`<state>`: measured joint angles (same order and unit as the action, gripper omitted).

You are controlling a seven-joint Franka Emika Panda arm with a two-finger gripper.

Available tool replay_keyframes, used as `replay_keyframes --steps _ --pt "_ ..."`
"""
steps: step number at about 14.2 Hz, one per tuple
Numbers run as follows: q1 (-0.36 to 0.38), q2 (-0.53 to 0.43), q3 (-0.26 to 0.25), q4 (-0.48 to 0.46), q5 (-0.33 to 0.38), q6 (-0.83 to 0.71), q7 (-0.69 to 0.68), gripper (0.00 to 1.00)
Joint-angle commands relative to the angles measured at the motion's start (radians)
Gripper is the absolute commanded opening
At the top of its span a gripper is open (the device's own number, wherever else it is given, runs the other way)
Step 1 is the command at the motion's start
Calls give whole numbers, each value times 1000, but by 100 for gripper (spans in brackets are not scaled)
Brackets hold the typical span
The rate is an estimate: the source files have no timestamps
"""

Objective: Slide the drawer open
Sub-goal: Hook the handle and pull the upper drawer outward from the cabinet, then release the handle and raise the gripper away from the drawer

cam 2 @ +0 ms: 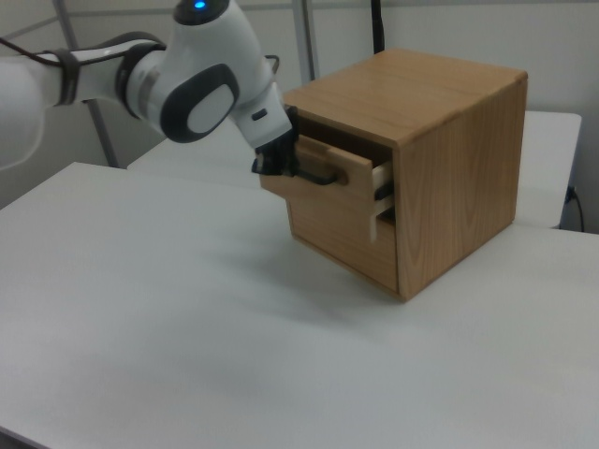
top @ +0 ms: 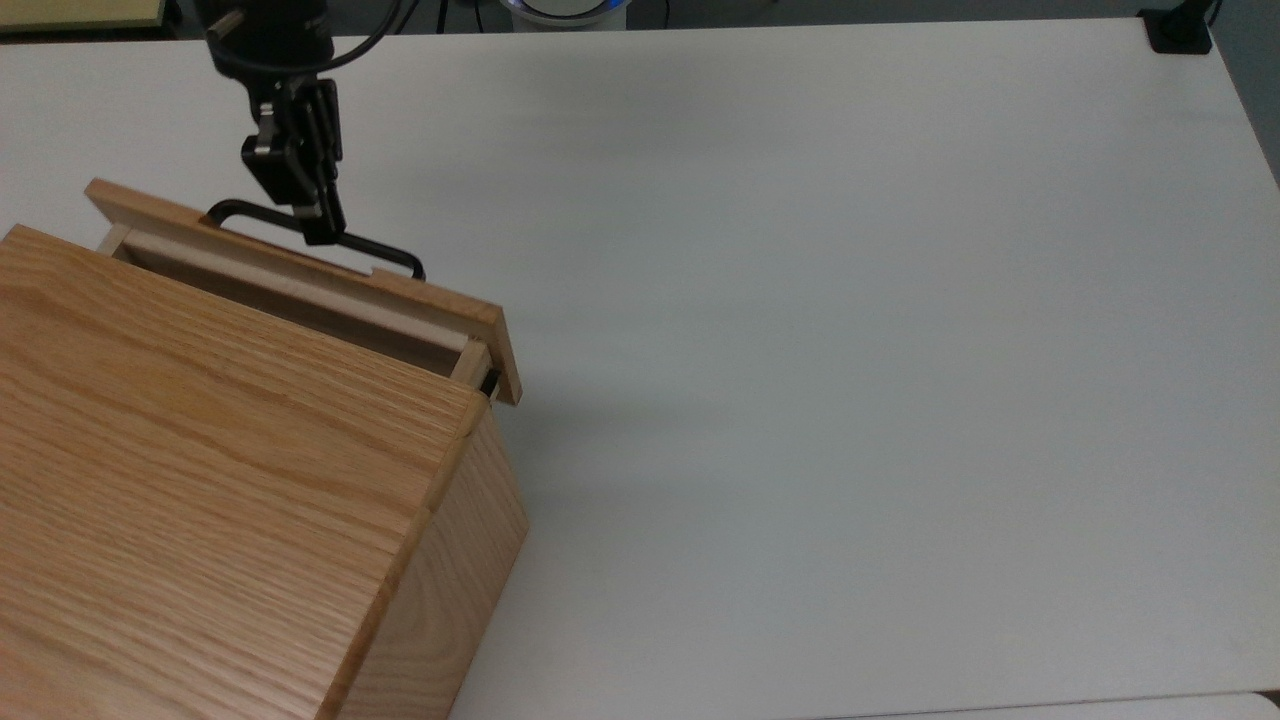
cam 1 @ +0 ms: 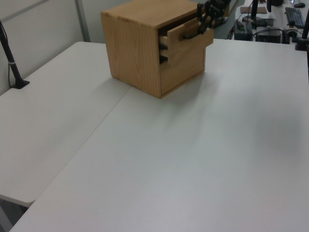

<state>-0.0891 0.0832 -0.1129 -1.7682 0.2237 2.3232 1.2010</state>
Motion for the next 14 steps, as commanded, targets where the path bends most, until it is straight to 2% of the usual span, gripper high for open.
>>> replay_keyframes --steps 1,3,9,12,13,14 --pt "15 -192 1 -170 -50 -37 -31 11" --pt "17 -281 1 -250 -72 -39 -31 11" --pt "72 -453 -1 -384 -122 -122 -31 11" --pt "97 -465 -4 -387 -152 -171 -31 12" --pt "97 -465 -4 -387 -152 -176 -31 21" --pt "97 -468 -8 -386 -152 -185 -32 47"
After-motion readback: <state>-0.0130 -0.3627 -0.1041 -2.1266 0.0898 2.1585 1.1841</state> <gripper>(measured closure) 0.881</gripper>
